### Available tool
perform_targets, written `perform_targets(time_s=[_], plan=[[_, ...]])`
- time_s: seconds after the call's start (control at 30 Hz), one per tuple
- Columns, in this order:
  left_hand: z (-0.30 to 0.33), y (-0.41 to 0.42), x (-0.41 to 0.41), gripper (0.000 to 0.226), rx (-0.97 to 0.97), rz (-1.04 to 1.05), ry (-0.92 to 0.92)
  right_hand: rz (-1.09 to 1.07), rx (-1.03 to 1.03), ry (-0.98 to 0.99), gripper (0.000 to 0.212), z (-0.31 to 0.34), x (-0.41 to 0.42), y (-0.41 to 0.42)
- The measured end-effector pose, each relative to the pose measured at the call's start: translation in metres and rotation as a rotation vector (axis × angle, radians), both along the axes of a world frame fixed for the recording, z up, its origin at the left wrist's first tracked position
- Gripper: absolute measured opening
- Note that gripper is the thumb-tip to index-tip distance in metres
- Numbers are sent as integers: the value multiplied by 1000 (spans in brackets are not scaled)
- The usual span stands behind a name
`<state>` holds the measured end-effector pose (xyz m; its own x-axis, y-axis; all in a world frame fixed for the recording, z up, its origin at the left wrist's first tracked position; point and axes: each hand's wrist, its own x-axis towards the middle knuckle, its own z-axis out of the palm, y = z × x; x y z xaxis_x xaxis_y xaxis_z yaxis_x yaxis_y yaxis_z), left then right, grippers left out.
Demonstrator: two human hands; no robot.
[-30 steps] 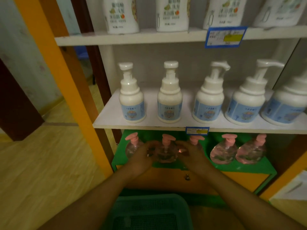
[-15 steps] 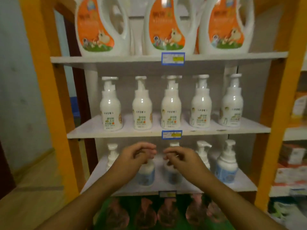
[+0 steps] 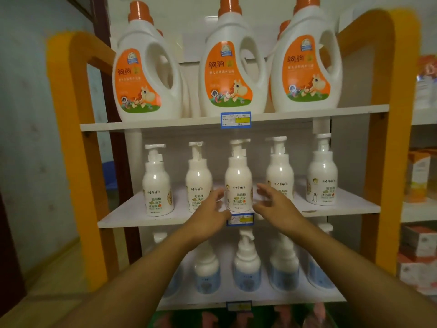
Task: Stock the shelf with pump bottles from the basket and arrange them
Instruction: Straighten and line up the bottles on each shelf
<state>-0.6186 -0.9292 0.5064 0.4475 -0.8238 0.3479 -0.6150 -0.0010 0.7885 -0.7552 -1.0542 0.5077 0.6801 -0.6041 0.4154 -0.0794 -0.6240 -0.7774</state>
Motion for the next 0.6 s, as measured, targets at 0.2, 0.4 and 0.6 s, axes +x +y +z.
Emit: perform_targets(time_s=[0.2,0.4,0.6], plan=[[1,0,2,61,35,-44,23,82,-24,-6,50,-2,3,0],[0,0,7,64,35,-40,44,73,-60,-1,50,-3,2,-1],[0,-3,11,67,51,-62,63,57,-44,-25,49,-7,2,-2]])
